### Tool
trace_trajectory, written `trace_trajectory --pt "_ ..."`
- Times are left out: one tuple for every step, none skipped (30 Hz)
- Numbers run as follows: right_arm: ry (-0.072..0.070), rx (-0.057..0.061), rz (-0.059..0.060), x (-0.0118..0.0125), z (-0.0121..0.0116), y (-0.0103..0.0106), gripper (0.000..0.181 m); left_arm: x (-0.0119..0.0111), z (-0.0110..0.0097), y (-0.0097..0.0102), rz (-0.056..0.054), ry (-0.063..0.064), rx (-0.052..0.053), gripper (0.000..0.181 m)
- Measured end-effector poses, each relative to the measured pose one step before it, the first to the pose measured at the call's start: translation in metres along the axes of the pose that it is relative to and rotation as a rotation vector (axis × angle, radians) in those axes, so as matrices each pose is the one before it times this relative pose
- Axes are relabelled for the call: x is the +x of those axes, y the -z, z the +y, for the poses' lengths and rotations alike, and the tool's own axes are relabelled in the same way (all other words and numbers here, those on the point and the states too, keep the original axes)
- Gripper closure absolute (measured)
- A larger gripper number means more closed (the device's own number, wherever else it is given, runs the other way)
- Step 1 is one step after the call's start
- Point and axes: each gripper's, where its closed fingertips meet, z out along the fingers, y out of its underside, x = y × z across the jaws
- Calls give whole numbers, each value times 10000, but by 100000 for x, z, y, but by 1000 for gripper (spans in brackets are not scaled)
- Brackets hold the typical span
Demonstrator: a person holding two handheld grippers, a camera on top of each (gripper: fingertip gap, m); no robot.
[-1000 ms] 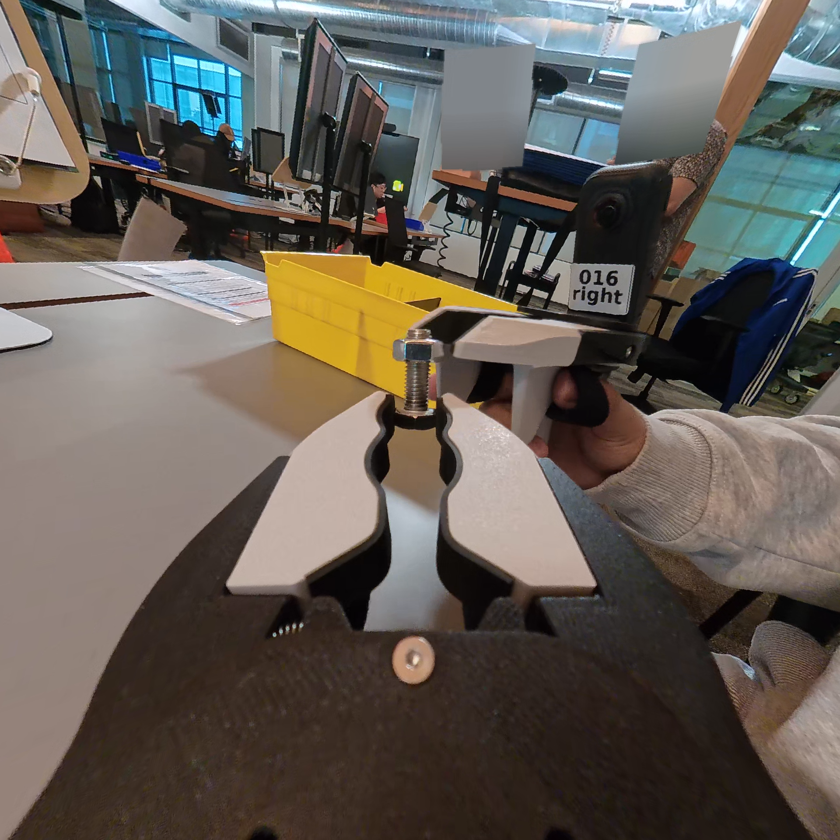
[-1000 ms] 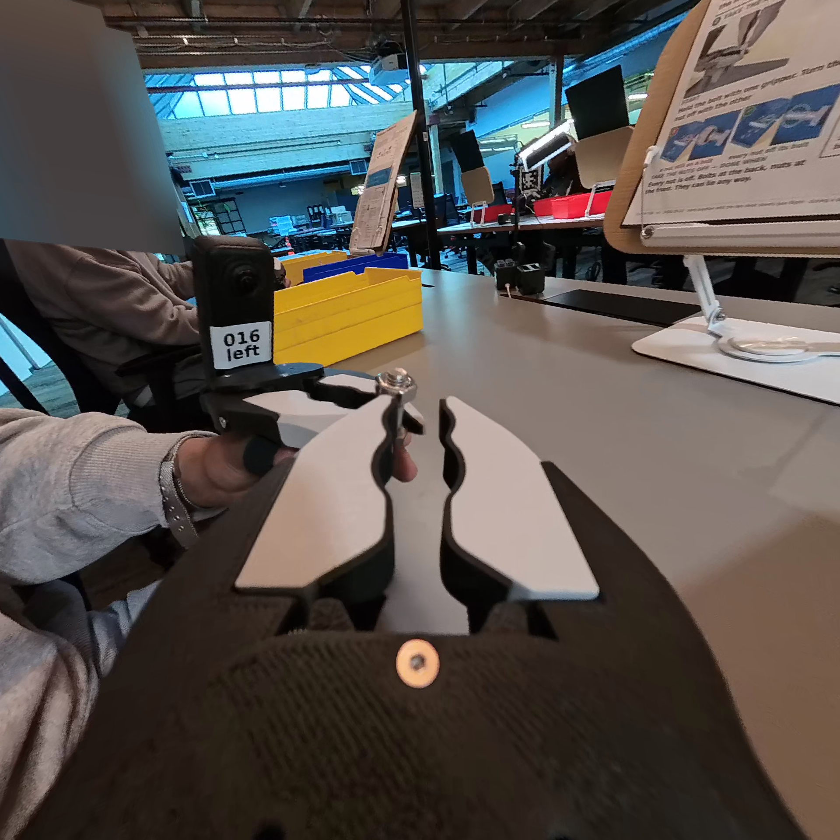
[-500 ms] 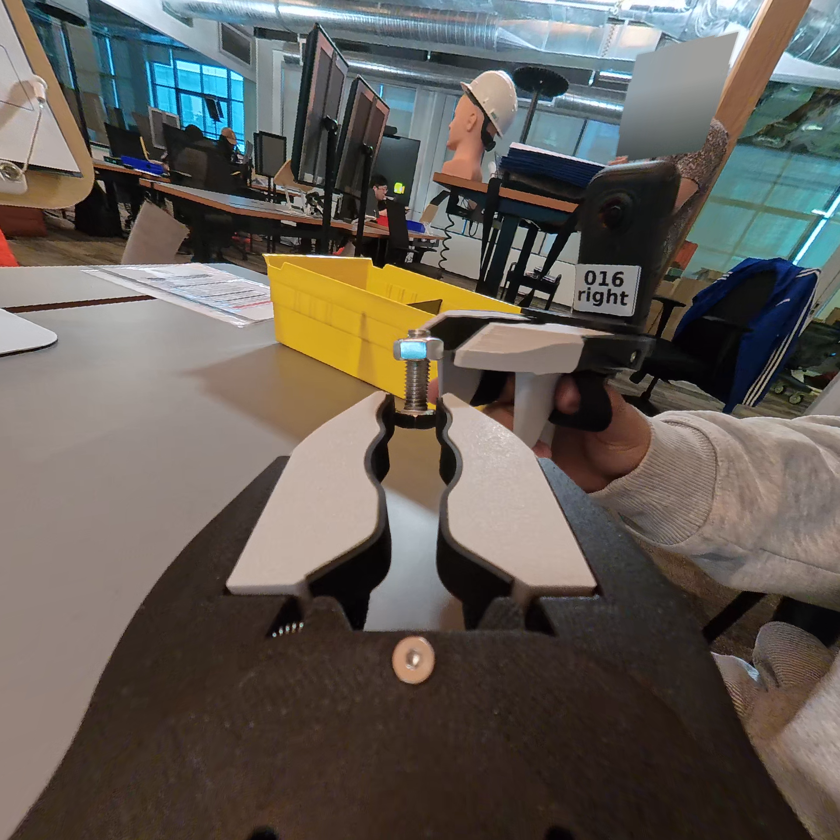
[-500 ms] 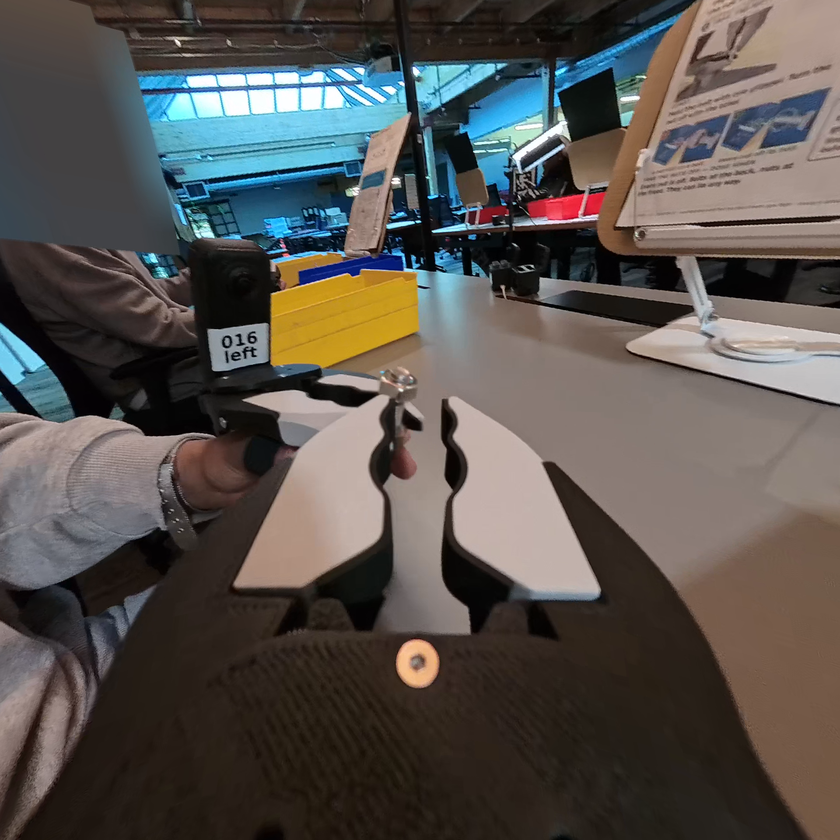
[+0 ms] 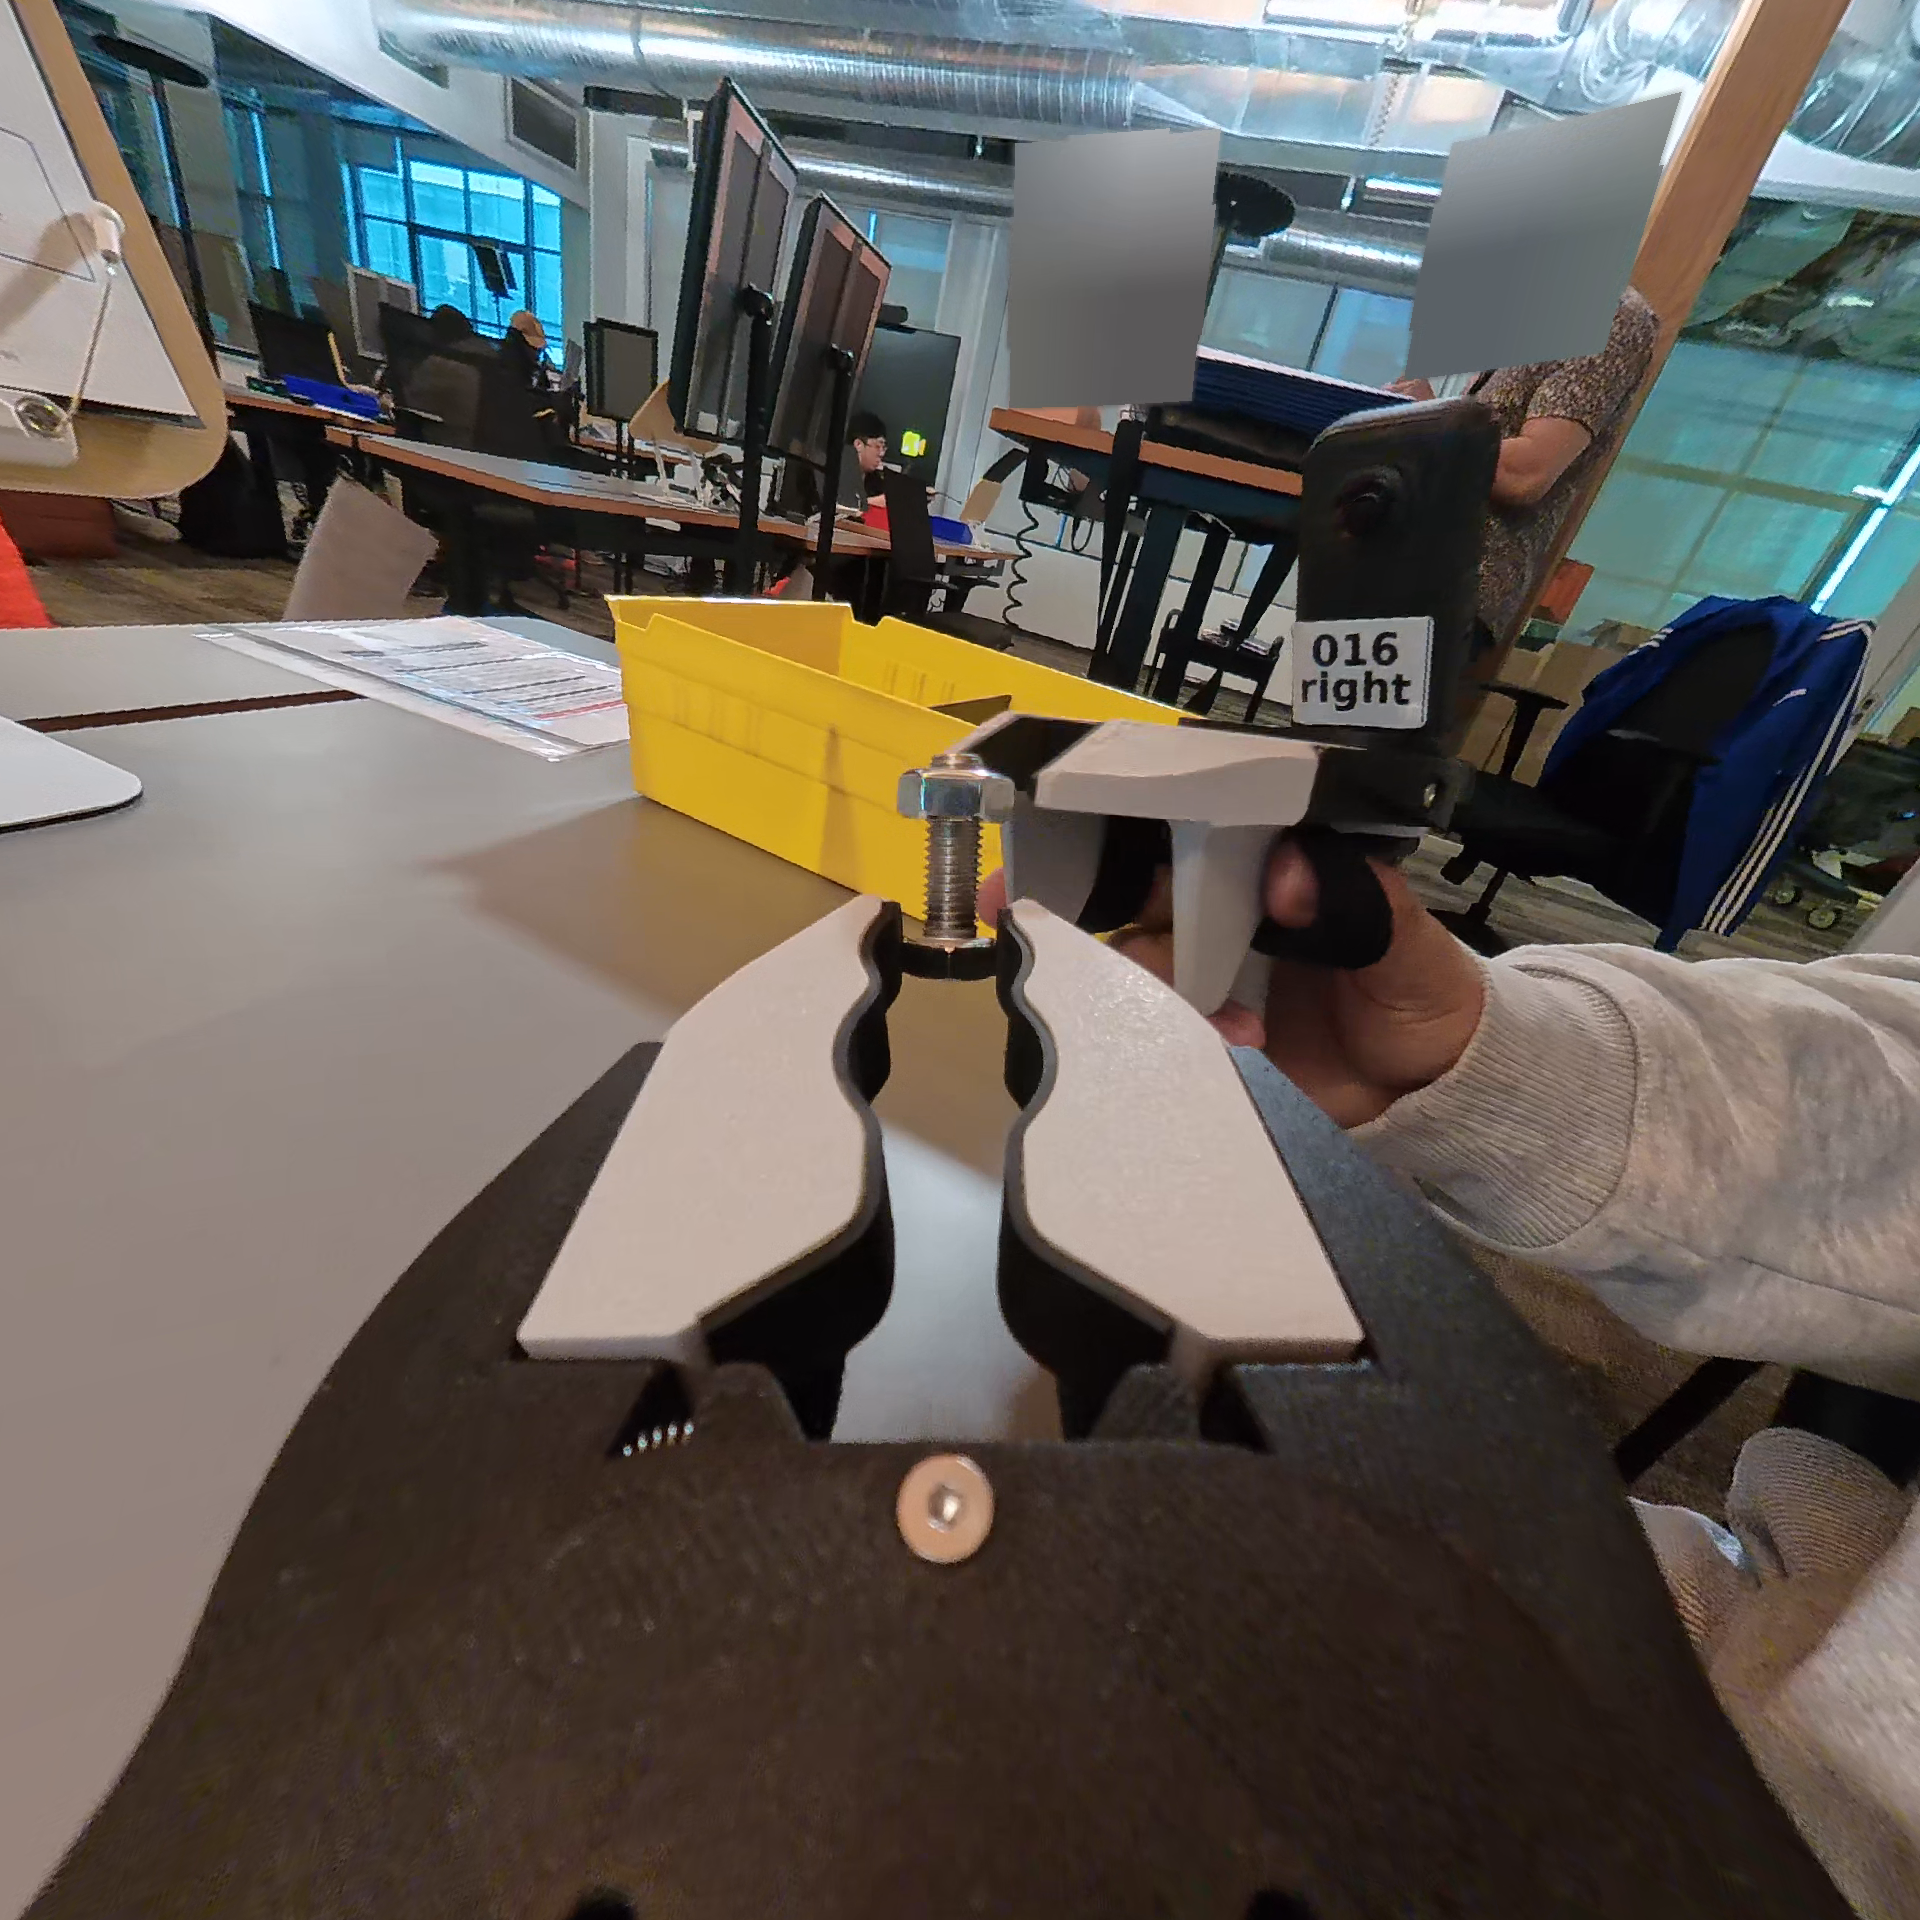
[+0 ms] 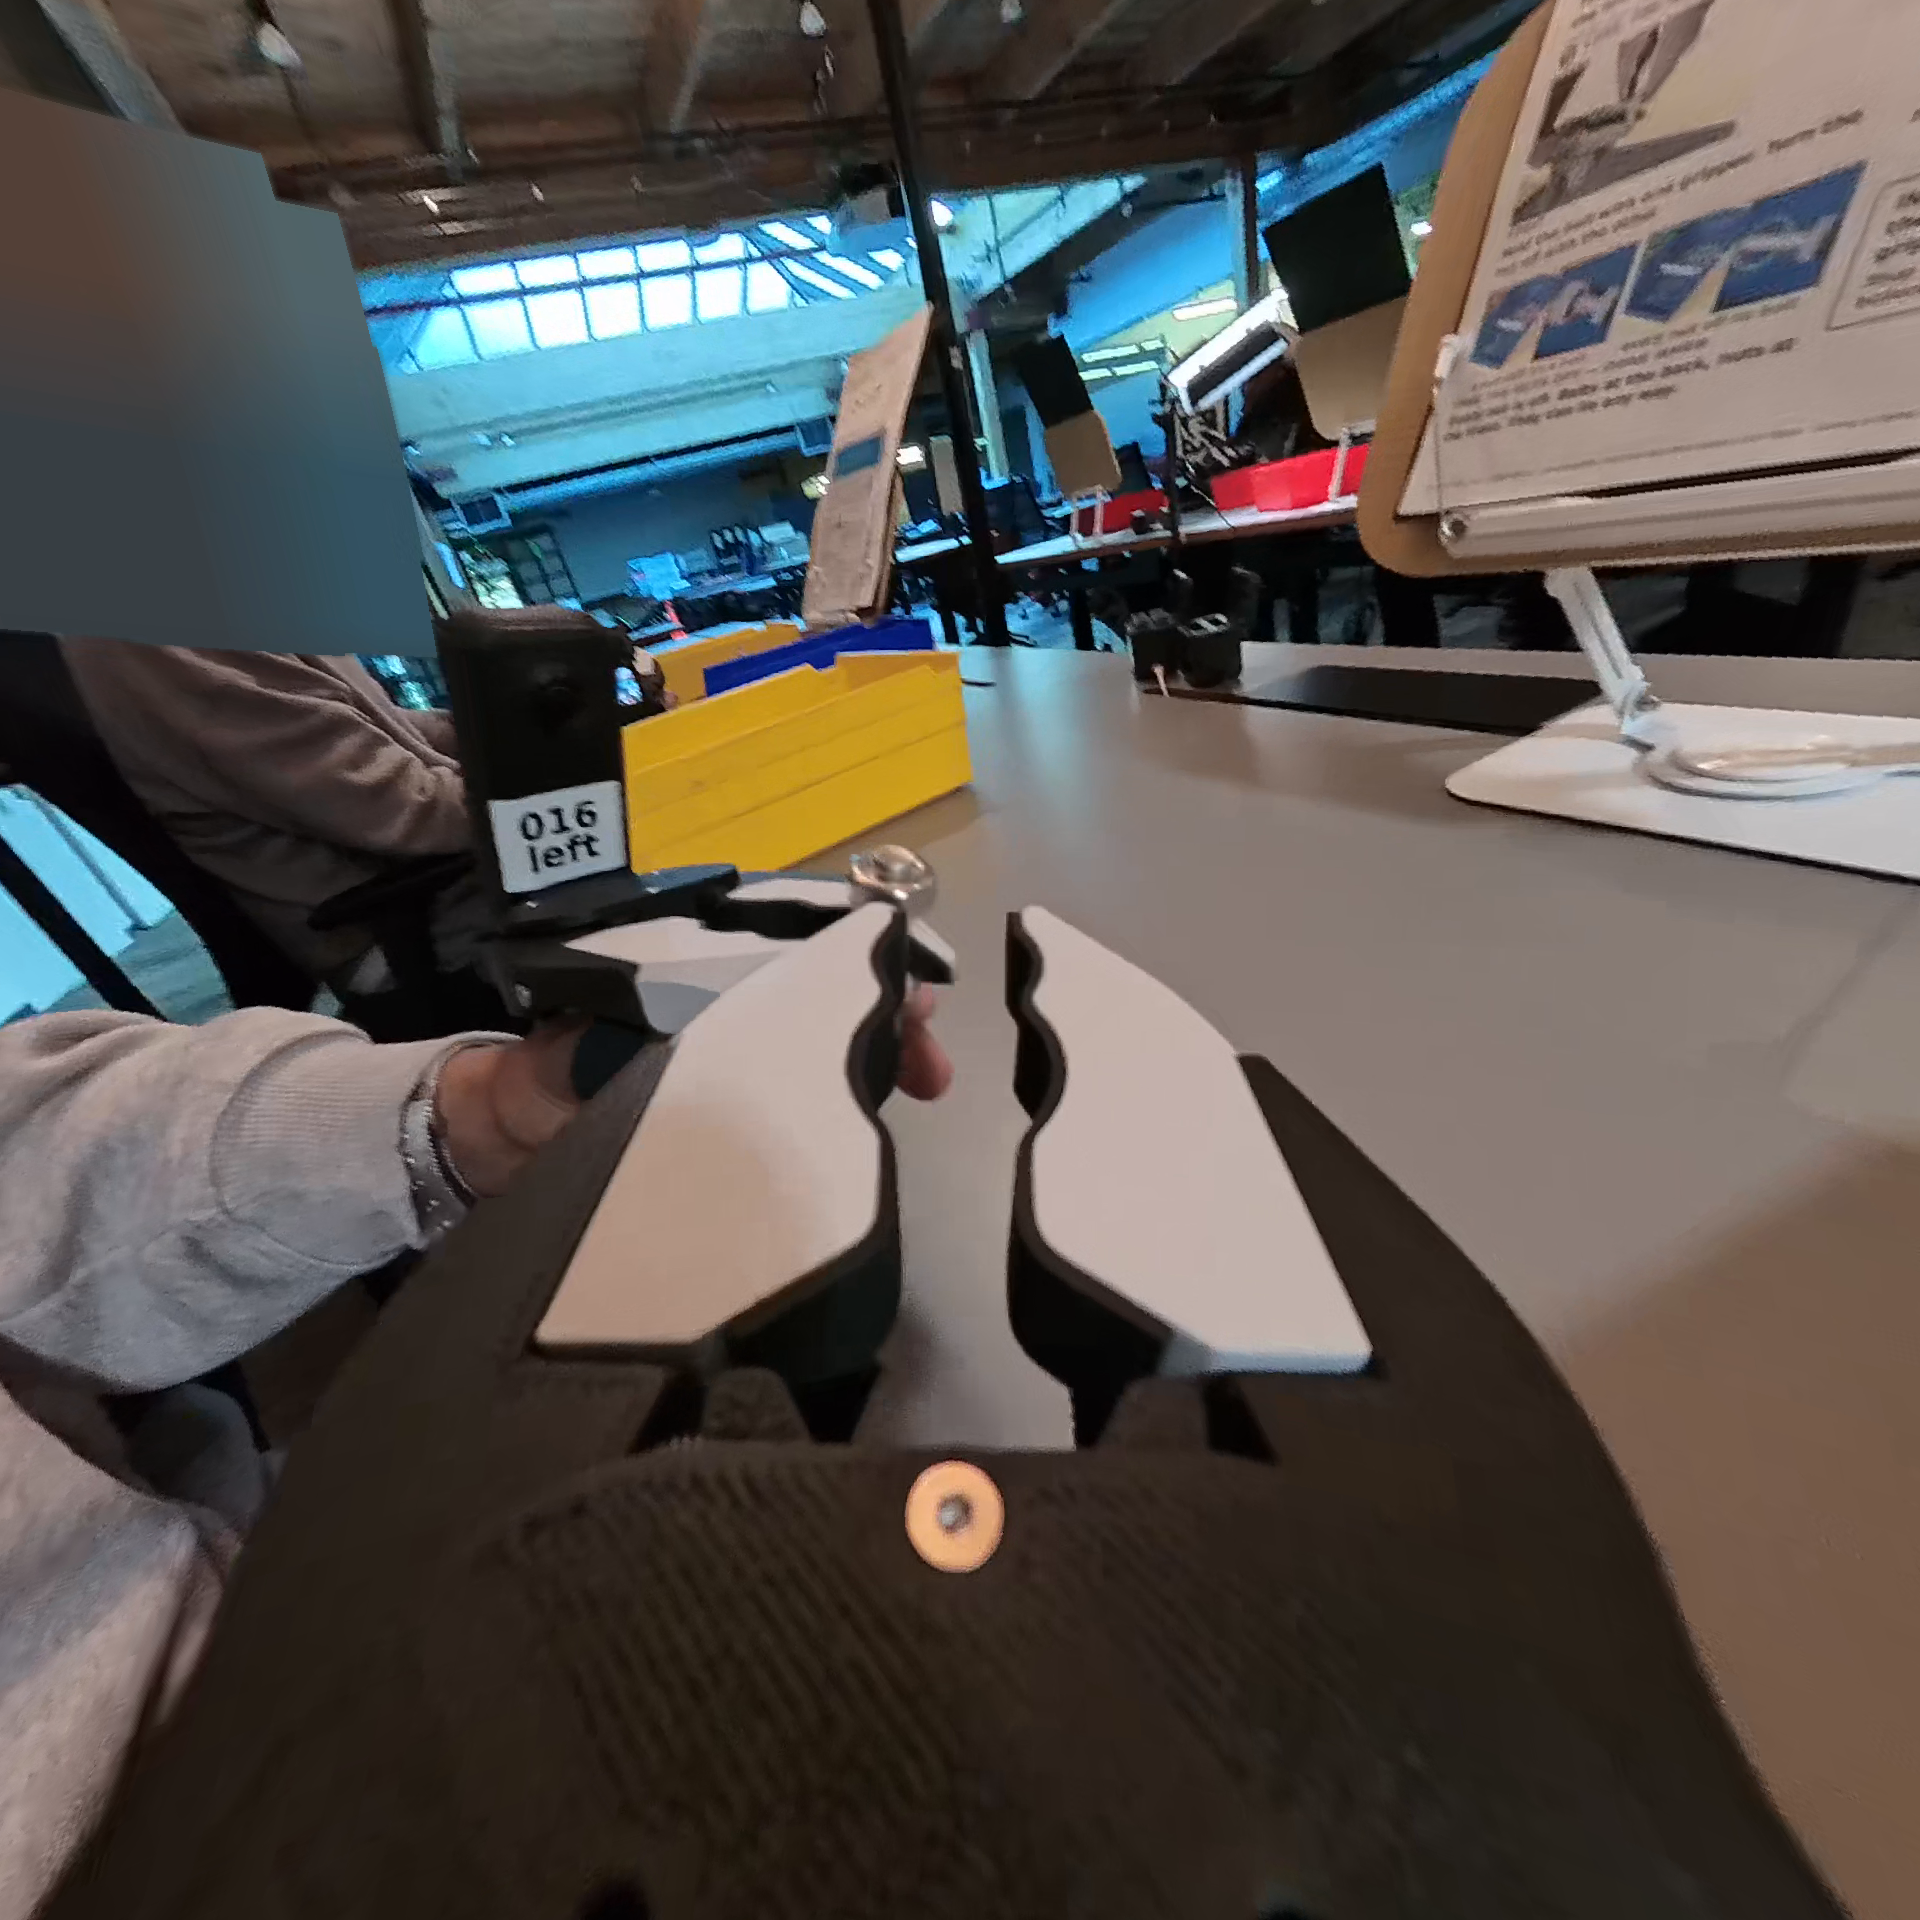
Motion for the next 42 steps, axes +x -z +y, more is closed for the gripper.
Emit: trace_trajectory --pt "50 44 -125 -348 -41 -90 162 79 59 -40 21 -26 -23 164" --pt "65 -34 -101 -307 79 -148 161 78 45 -33 20 -24 -20 164" --pt "62 -62 -108 -305 133 -156 161 60 31 -29 16 -27 -20 164" --pt "58 -65 -83 -240 136 -139 160 39 21 -8 10 -29 -8 164" --pt "47 -60 -18 -113 116 -114 160 19 -7 -4 5 -16 1 164" --pt "31 -70 63 55 128 -54 161 -80 2 9 -39 10 1 164" --pt "13 -67 109 197 122 -3 162 -91 -43 32 -25 38 32 164" --pt "-35 -37 83 224 70 47 161 -125 -78 46 -24 80 54 164" --pt "-101 -17 55 219 38 69 161 -113 -101 56 -14 97 60 164" --pt "-120 -31 84 265 70 69 161 -39 -94 55 31 78 43 164" --pt "-95 -30 109 284 63 72 162 -33 -48 34 -10 21 19 164" --pt "-39 5 92 205 7 63 165 -14 -18 7 -18 -32 3 164" --pt "15 59 -13 12 -105 59 165 32 11 -23 7 -39 -21 164" --pt "29 84 -116 -193 -170 36 164 54 45 -39 5 -38 -26 164" --pt "34 69 -102 -207 -152 7 163 69 70 -32 11 -35 -29 164" --pt "46 42 -64 -179 -77 -21 162 66 64 -43 10 -31 -32 164" --pt "37 31 -73 -178 -36 -31 162 55 57 -31 7 -29 -22 164" --pt "17 20 -81 -182 -25 -47 162 58 29 -24 15 -21 -12 164" --pt "3 16 -80 -162 -15 -59 161 72 4 -21 18 -18 0 164" --pt "-9 -4 -43 -102 19 -54 160 64 -29 4 25 -13 13 164" --pt "-12 -43 36 44 91 -34 160 11 -45 3 4 1 26 164" --pt "-12 -59 93 167 109 -14 161 -76 -52 29 -33 18 22 164" --pt "-49 -43 93 234 86 17 161 -86 -111 53 -14 56 62 164" --pt "-93 -14 33 192 28 58 161 -110 -164 72 -19 88 84 164" --pt "-92 -44 34 225 80 65 161 -105 -160 78 -12 105 84 164" --pt "-59 -62 69 247 124 49 161 -75 -100 66 2 72 45 164" --pt "-17 -58 92 208 93 26 161 -64 0 30 -9 21 0 164" --pt "32 5 79 116 -16 24 163 -43 39 6 -32 -38 -24 164" --pt "57 72 -14 -63 -127 38 163 1 49 -27 -21 -61 -29 164" --pt "8 63 -80 -147 -124 10 163 68 39 -28 -3 -58 -22 164" --pt "-21 3 -47 -101 -8 -24 162 61 -44 -15 -10 -48 29 164" --pt "-13 -44 20 31 99 -38 162 29 -94 22 -21 -25 64 164" --pt "-4 -40 38 79 87 -29 162 13 -136 33 -5 14 68 164" --pt "-39 2 13 69 -2 12 162 -11 -147 50 13 69 75 164" --pt "-83 49 -1 64 -69 57 162 -92 -156 65 -7 114 86 164" --pt "-111 71 10 90 -108 57 161 -123 -165 73 -14 145 104 164" --pt "-130 34 19 123 -28 47 160 -149 -176 86 -1 178 116 165" --pt "-141 -33 -1 112 87 -16 159 -167 -191 97 -2 214 127 165" --pt "-183 -113 -35 113 254 -101 157 -167 -234 113 1 237 160 165" --pt "-262 -182 -74 77 403 -188 154 -109 -298 128 43 250 199 165" --pt "-342 -175 -132 -1 432 -205 151 -40 -352 133 88 258 226 164" --pt "-390 -103 -179 -88 328 -227 149 -48 -373 143 57 250 224 164"
